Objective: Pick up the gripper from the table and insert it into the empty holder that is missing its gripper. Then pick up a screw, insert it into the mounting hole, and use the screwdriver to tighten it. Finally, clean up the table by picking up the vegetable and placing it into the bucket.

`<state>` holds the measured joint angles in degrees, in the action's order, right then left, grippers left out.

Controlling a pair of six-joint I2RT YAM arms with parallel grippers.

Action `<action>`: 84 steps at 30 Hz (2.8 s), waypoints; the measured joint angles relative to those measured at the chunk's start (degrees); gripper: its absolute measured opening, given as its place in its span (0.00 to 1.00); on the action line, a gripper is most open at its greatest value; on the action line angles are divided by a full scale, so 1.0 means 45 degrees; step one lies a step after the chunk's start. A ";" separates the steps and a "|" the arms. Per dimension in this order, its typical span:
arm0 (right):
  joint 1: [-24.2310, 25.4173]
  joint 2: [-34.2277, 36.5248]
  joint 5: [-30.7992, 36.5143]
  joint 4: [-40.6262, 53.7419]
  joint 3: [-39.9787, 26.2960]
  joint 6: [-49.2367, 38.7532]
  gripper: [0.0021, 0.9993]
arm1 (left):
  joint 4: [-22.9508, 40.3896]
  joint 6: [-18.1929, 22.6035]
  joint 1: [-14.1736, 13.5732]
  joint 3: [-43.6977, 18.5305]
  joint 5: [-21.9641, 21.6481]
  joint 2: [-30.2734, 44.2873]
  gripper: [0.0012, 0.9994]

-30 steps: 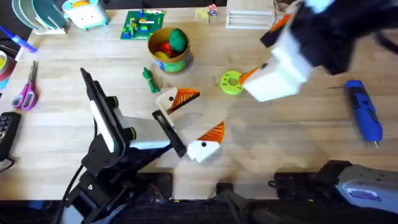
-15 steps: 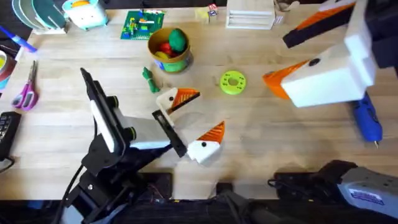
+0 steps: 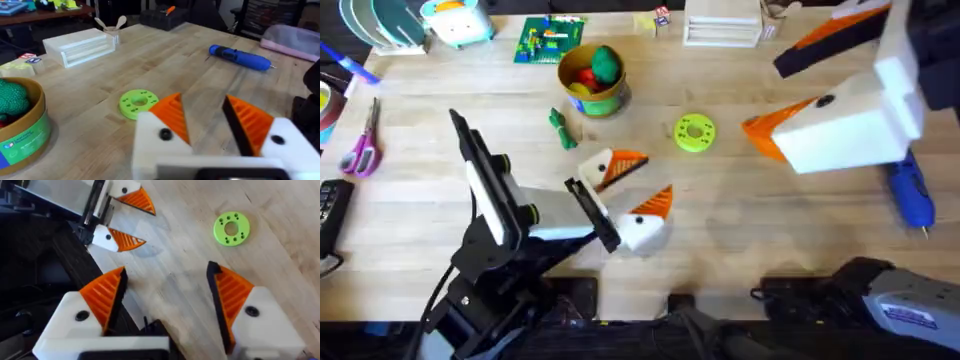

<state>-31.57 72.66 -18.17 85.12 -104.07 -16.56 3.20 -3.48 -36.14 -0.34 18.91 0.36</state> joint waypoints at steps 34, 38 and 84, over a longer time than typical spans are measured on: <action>1.2230 0.0643 0.2018 -0.2951 0.3857 0.0000 0.95 | 0.0000 0.0048 0.0000 0.0000 -0.0014 -0.0001 0.01; 1.3337 0.1324 0.2546 -0.3385 0.3857 -0.0132 0.95 | 0.0000 0.0048 0.0000 0.0000 -0.0014 -0.0001 0.01; 1.5747 0.6441 0.4930 -0.8286 0.8344 -0.5013 0.96 | 0.0005 0.0048 0.0000 0.0000 -0.0019 -0.0001 0.01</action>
<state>39.29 101.65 4.01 47.83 -66.52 -39.11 3.22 -3.27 -36.14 -0.34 18.83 0.36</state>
